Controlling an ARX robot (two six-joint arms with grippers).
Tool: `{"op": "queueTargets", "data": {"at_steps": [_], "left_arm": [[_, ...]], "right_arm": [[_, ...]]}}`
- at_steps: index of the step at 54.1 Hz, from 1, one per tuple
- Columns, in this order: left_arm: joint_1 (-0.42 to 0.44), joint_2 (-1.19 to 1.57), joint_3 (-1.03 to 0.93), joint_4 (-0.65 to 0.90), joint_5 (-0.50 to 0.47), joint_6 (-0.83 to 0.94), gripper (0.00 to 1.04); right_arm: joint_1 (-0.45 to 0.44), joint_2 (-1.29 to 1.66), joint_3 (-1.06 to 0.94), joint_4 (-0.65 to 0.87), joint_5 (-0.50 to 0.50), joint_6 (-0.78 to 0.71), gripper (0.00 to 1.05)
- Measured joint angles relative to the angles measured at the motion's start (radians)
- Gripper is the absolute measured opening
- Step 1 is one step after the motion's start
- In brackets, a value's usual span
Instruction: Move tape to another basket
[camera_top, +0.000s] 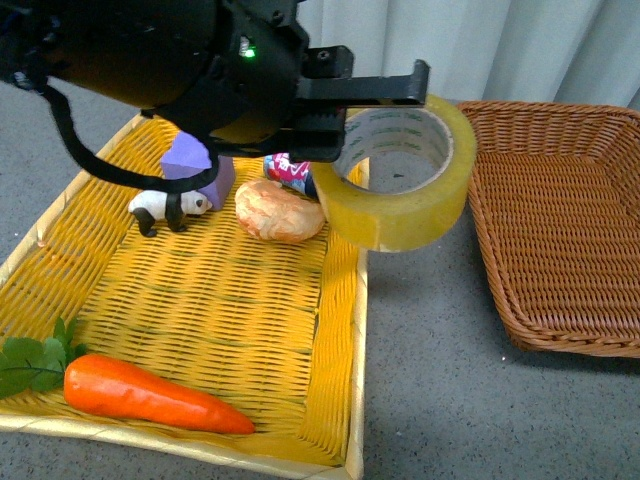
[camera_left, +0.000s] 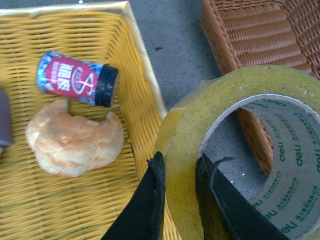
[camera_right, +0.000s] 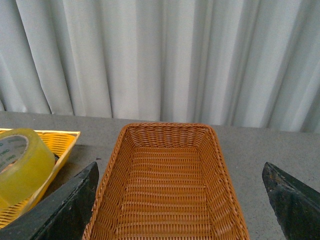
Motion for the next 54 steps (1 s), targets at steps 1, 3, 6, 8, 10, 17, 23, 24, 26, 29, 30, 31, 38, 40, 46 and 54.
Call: {"op": "queueTargets", "data": {"at_steps": [1, 3, 6, 8, 10, 17, 23, 24, 26, 29, 30, 31, 38, 40, 46, 54], "left_arm": [[-0.007, 0.006, 0.010, -0.002, -0.002, -0.001, 0.15], [-0.018, 0.014, 0.026, -0.006, -0.003, -0.002, 0.15], [-0.035, 0.028, 0.053, -0.012, -0.006, -0.002, 0.15], [-0.047, 0.036, 0.072, -0.016, -0.006, -0.003, 0.14], [-0.055, 0.042, 0.087, -0.020, -0.007, -0.005, 0.14], [-0.089, 0.075, 0.163, -0.034, -0.013, -0.013, 0.14], [-0.097, 0.091, 0.188, -0.035, -0.022, -0.017, 0.14], [-0.097, 0.092, 0.188, -0.035, -0.031, -0.016, 0.14], [-0.096, 0.093, 0.188, -0.035, -0.037, -0.016, 0.14], [-0.094, 0.093, 0.188, -0.035, -0.040, -0.016, 0.14], [-0.093, 0.093, 0.188, -0.035, -0.040, -0.016, 0.14], [-0.092, 0.093, 0.188, -0.035, -0.041, -0.016, 0.14], [-0.092, 0.093, 0.188, -0.035, -0.041, -0.016, 0.14], [-0.092, 0.093, 0.188, -0.035, -0.040, -0.016, 0.14], [-0.092, 0.093, 0.188, -0.035, -0.040, -0.016, 0.14], [-0.092, 0.093, 0.188, -0.036, -0.043, -0.016, 0.14]], "right_arm": [[0.000, 0.000, 0.000, 0.000, 0.000, 0.000, 0.96], [0.000, 0.000, 0.000, 0.000, 0.000, 0.000, 0.96], [0.000, 0.000, 0.000, 0.000, 0.000, 0.000, 0.96], [0.000, 0.000, 0.000, 0.000, 0.000, 0.000, 0.96], [0.000, 0.000, 0.000, 0.000, 0.000, 0.000, 0.96], [0.000, 0.000, 0.000, 0.000, 0.000, 0.000, 0.96], [0.000, 0.000, 0.000, 0.000, 0.000, 0.000, 0.96], [0.000, 0.000, 0.000, 0.000, 0.000, 0.000, 0.96], [0.000, 0.000, 0.000, 0.000, 0.000, 0.000, 0.96], [0.000, 0.000, 0.000, 0.000, 0.000, 0.000, 0.96], [0.000, 0.000, 0.000, 0.000, 0.000, 0.000, 0.96], [0.000, 0.000, 0.000, 0.000, 0.000, 0.000, 0.96], [0.000, 0.000, 0.000, 0.000, 0.000, 0.000, 0.96], [0.000, 0.000, 0.000, 0.000, 0.000, 0.000, 0.96], [0.013, 0.021, 0.014, -0.042, 0.055, 0.009, 0.96], [-0.018, 0.338, 0.165, -0.113, 0.139, -0.010, 0.96]]}}
